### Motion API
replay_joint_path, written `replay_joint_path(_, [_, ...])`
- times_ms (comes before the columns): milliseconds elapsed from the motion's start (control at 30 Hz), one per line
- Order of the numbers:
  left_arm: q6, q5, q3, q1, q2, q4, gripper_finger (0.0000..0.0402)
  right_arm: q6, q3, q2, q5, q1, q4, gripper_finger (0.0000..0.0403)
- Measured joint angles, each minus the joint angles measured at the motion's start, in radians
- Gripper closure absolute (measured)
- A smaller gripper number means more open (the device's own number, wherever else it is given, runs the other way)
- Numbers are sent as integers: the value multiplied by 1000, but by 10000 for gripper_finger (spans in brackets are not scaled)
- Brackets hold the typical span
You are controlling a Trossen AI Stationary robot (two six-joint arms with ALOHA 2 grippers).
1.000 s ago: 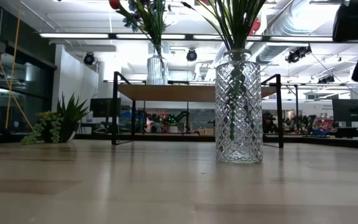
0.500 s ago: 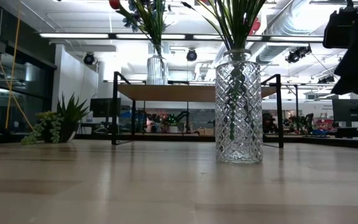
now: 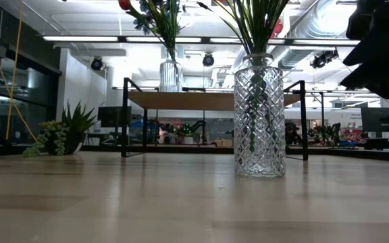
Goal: Pick and place flowers into a vace then onto a shelf
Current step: Put the transparent vase with flowers on the shelf
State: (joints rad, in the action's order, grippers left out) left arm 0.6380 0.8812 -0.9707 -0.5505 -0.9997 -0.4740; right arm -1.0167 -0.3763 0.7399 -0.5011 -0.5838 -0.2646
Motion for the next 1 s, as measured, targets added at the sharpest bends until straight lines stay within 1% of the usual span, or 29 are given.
replay_joint_path(100, [0, 0, 0, 0, 0, 0, 60, 13, 0, 0, 10, 0, 0, 209])
replay_joint_path(200, [0, -1, 0, 0, 0, 0, 60, 32, 0, 0, 35, 0, 0, 198])
replay_joint_path(400, [0, -1, 0, 0, 0, 0, 60, 54, 0, 0, 43, 0, 1, 144])
replay_joint_path(533, [0, -1, 0, 0, 0, 0, 60, 40, 0, 0, 5, 0, 2, 117])
replay_joint_path(600, [0, -1, 0, 0, 0, 0, 60, 3, 0, 0, -18, 0, 2, 113])
replay_joint_path(700, [0, -1, 0, 0, 0, 0, 60, -30, 0, 0, -14, 0, 3, 112])
replay_joint_path(833, [0, -1, 0, 0, 0, -1, 60, -14, 0, 0, 20, -1, 4, 111])
replay_joint_path(1000, [0, -1, 0, 0, 0, -9, 60, 28, 0, 3, -6, -1, 8, 111])
